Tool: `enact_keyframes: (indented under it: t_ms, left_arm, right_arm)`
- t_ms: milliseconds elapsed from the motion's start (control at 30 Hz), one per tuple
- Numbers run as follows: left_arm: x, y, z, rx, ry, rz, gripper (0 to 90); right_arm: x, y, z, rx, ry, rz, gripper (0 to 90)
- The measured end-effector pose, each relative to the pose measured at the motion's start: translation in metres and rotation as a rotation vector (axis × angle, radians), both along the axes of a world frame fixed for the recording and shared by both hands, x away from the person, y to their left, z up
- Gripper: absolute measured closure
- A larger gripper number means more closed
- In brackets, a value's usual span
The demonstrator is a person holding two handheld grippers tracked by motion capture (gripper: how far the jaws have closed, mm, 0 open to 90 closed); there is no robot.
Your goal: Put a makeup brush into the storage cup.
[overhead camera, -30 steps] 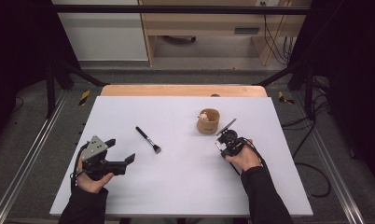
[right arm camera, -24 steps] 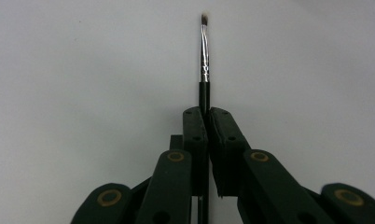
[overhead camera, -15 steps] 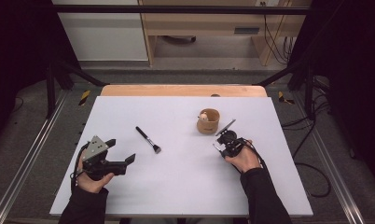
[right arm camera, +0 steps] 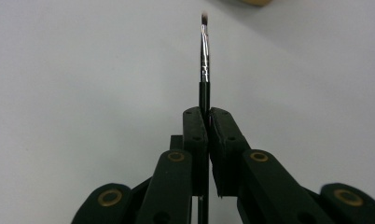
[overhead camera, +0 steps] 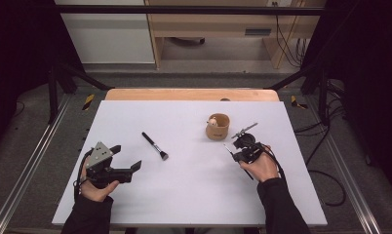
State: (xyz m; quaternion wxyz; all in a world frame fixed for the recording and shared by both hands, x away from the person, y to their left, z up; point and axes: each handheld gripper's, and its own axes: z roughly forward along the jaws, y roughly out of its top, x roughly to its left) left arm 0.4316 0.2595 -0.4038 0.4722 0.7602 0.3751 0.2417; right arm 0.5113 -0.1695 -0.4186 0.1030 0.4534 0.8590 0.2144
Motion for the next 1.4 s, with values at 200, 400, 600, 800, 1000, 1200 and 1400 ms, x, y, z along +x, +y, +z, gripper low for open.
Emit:
enact_keyframes:
  t_ms: [200,400,600,800,1000,1200,1400]
  left_arm:
    - [0.0,0.0,0.0,0.001,0.0,-0.001,7.1]
    - [0.0,0.0,0.0,0.002,-0.001,-0.001,7.1]
    - [0.0,0.0,0.0,0.0,-0.004,-0.003,7.0]
    - [-0.001,0.0,0.0,0.0,-0.005,-0.004,7.0]
    - [0.0,0.001,0.0,0.0,-0.006,-0.004,7.0]
    - [-0.001,0.001,0.0,-0.001,-0.007,-0.004,7.0]
    - [-0.001,0.002,0.0,-0.003,-0.008,-0.002,7.0]
  right_arm:
    - [-0.011,-0.005,0.013,0.063,-0.071,-0.008,85.8]
    - [-0.023,-0.006,0.024,0.131,-0.15,-0.006,85.8]
    - [-0.031,-0.009,0.032,0.176,-0.211,-0.005,85.8]
    - [-0.036,-0.015,0.041,0.238,-0.275,-0.035,85.7]
    - [-0.038,-0.021,0.047,0.289,-0.338,-0.066,85.7]
    - [-0.041,-0.026,0.055,0.336,-0.397,-0.091,85.7]
    - [-0.042,-0.026,0.062,0.367,-0.437,-0.105,85.8]
